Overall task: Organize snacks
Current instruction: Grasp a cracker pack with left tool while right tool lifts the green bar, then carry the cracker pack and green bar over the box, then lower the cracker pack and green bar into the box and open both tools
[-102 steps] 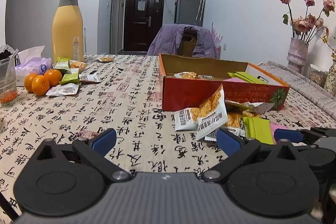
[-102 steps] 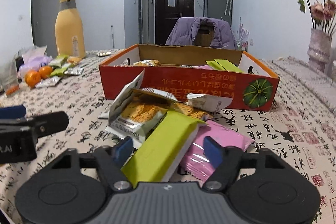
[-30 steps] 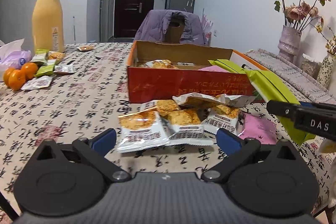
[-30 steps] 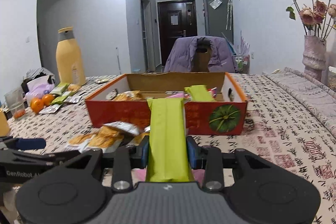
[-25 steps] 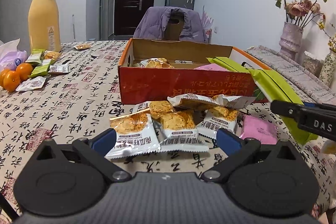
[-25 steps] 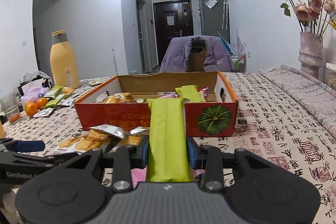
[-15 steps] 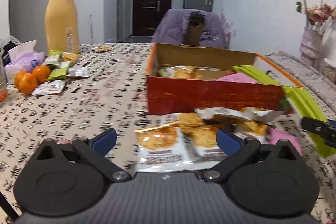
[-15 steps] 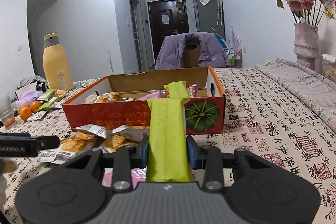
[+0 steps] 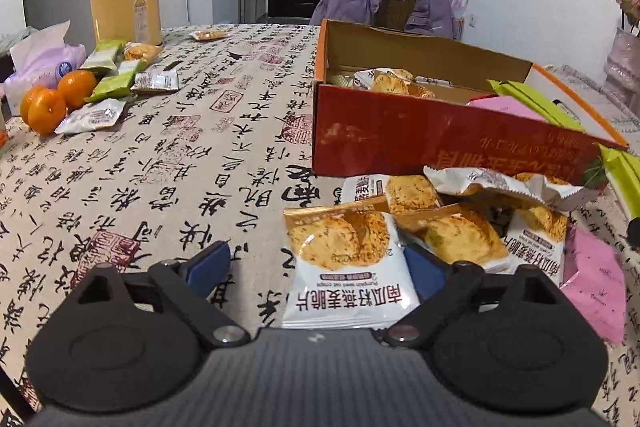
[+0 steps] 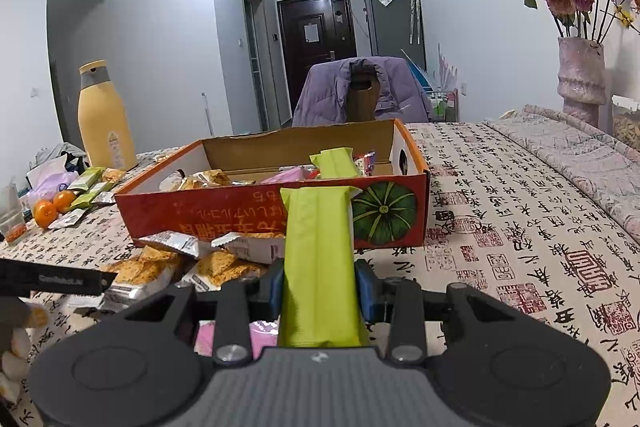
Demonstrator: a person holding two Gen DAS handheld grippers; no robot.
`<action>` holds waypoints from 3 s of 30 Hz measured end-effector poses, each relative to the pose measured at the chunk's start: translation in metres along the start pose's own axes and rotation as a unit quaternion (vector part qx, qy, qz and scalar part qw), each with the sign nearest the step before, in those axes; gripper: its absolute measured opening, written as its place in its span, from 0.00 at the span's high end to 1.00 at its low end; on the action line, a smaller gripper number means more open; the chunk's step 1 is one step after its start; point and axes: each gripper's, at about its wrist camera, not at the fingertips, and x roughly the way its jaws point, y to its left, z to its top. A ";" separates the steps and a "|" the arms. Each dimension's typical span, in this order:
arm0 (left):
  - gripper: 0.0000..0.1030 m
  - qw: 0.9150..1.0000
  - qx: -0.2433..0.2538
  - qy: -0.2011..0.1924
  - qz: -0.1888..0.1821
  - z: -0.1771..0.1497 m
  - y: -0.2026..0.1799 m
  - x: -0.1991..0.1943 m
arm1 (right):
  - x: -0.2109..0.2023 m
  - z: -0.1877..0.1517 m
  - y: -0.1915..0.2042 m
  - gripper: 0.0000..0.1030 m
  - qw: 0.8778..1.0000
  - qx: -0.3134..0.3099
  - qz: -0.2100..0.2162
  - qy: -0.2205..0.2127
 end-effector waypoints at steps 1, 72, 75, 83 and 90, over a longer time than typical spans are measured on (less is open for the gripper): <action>0.16 1.000 0.004 -0.001 0.002 0.000 -0.001 0.000 | 0.000 0.000 0.001 0.66 1.000 -0.001 0.000 0.001; 0.41 0.989 0.002 -0.140 -0.044 0.129 -0.046 0.054 | 0.138 0.098 0.015 0.64 1.000 -0.017 0.012 -0.006; 0.17 0.987 -0.002 -0.153 -0.045 0.128 -0.043 0.050 | 0.134 0.096 0.013 0.61 1.000 -0.013 0.009 -0.010; 0.00 0.982 -0.015 -0.185 -0.037 0.126 -0.038 0.038 | 0.132 0.096 0.005 0.00 1.000 0.001 -0.006 -0.020; 0.00 0.981 -0.013 -0.188 -0.038 0.126 -0.039 0.037 | 0.130 0.097 0.006 0.00 1.000 0.001 -0.009 -0.024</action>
